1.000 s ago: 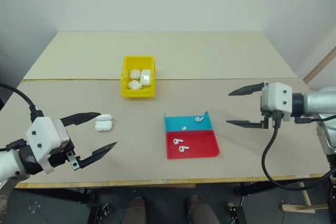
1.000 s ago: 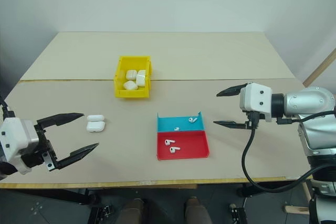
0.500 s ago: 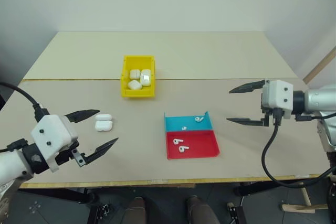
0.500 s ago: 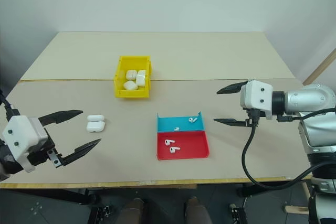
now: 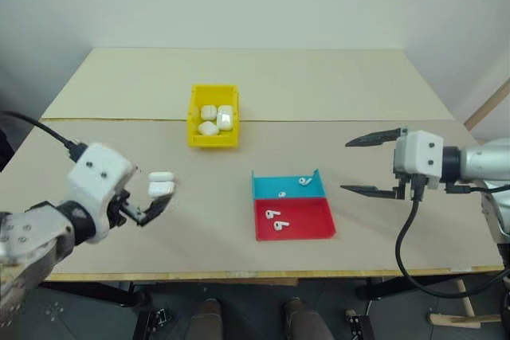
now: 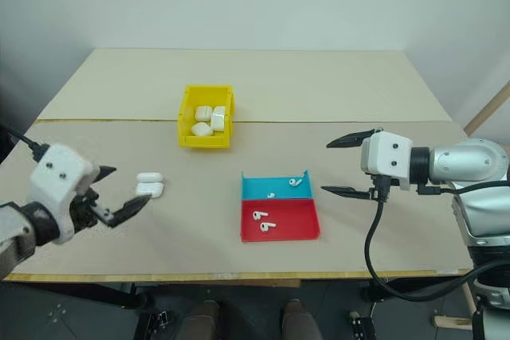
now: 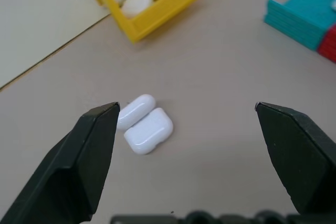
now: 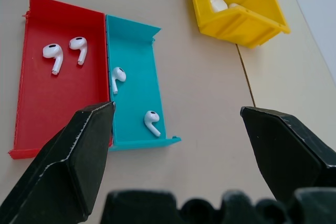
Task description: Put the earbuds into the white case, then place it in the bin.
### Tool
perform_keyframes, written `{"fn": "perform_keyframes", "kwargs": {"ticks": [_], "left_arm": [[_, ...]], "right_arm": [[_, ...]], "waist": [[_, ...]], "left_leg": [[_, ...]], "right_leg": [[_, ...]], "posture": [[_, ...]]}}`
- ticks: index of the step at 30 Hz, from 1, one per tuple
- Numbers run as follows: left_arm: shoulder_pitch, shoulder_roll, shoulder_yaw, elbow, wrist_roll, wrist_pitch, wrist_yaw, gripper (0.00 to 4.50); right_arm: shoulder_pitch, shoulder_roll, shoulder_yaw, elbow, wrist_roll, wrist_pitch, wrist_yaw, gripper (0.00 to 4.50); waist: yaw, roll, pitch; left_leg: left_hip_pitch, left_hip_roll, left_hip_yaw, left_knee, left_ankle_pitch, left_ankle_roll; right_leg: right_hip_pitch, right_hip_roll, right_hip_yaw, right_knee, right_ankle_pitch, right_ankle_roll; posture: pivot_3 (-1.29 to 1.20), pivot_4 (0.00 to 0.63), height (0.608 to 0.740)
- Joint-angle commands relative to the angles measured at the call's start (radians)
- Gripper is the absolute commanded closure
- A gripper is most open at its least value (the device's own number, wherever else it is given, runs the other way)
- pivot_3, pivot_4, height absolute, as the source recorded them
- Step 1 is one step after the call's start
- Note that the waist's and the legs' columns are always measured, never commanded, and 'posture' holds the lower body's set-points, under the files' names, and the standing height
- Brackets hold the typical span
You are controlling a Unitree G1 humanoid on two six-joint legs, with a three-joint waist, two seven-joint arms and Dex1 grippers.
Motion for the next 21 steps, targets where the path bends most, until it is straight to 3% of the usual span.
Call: {"fn": "perform_keyframes", "kwargs": {"ticks": [1, 7, 9, 11, 17, 21], "left_arm": [[-0.064, -0.062, -0.022, 0.064, -0.122, 0.084, 0.209, 0.0], [-0.149, -0.128, -0.069, 0.237, -0.528, 0.084, 0.738, 0.0], [-0.086, 0.123, -0.221, 0.315, -0.986, -0.22, 1.102, 0.0], [-0.055, 0.264, -0.332, 0.34, -1.183, -0.427, 1.284, 0.0], [-0.079, 0.369, -0.464, 0.328, -1.19, -0.64, 1.38, 0.0], [-0.146, 0.395, -0.514, 0.409, -1.19, -0.598, 1.322, 0.0]], "right_arm": [[0.003, -0.012, -0.04, -0.033, 0.02, 0.007, -0.017, 0.03], [0.012, 0.001, -0.031, -0.053, 0.017, 0.018, -0.041, 0.03], [0.021, 0.006, -0.029, -0.057, 0.014, 0.016, -0.045, 0.03], [0.026, 0.012, -0.023, -0.059, 0.009, 0.012, -0.05, 0.03], [0.024, 0.031, -0.004, -0.063, -0.004, 0.011, -0.068, 0.03], [0.033, 0.04, -0.001, -0.07, -0.006, 0.014, -0.081, 0.03]], "waist": [[-0.007, -0.001, 0.0], [-0.003, -0.001, 0.0], [-0.003, -0.006, 0.001], [-0.003, -0.008, 0.0], [0.023, -0.005, 0.0], [0.032, -0.005, 0.0]], "left_leg": [[0.0, 0.0, 0.0, 0.0, 0.0, 0.0], [0.0, 0.0, -0.001, 0.0, 0.0, 0.0], [0.001, -0.002, -0.002, 0.0, 0.0, 0.0], [0.0, 0.002, -0.003, 0.0, 0.0, -0.001], [0.001, -0.003, 0.001, 0.0, 0.0, -0.002], [0.002, -0.004, 0.001, -0.001, 0.0, -0.002]], "right_leg": [[0.0, 0.0, 0.0, 0.0, 0.002, -0.003], [0.0, -0.001, 0.0, 0.001, 0.003, -0.005], [0.001, -0.002, 0.0, 0.001, 0.003, -0.004], [-0.001, -0.002, -0.001, 0.001, 0.005, -0.007], [0.001, -0.005, 0.001, -0.001, 0.005, -0.005], [0.002, -0.004, 0.0, -0.001, 0.005, -0.005]], "posture": [[0.0, 0.15, 0.74], [0.0, 0.15, 0.74], [0.0, 0.15, 0.74], [0.0, 0.15, 0.74], [0.0, 0.15, 0.74], [0.0, 0.15, 0.74]]}}
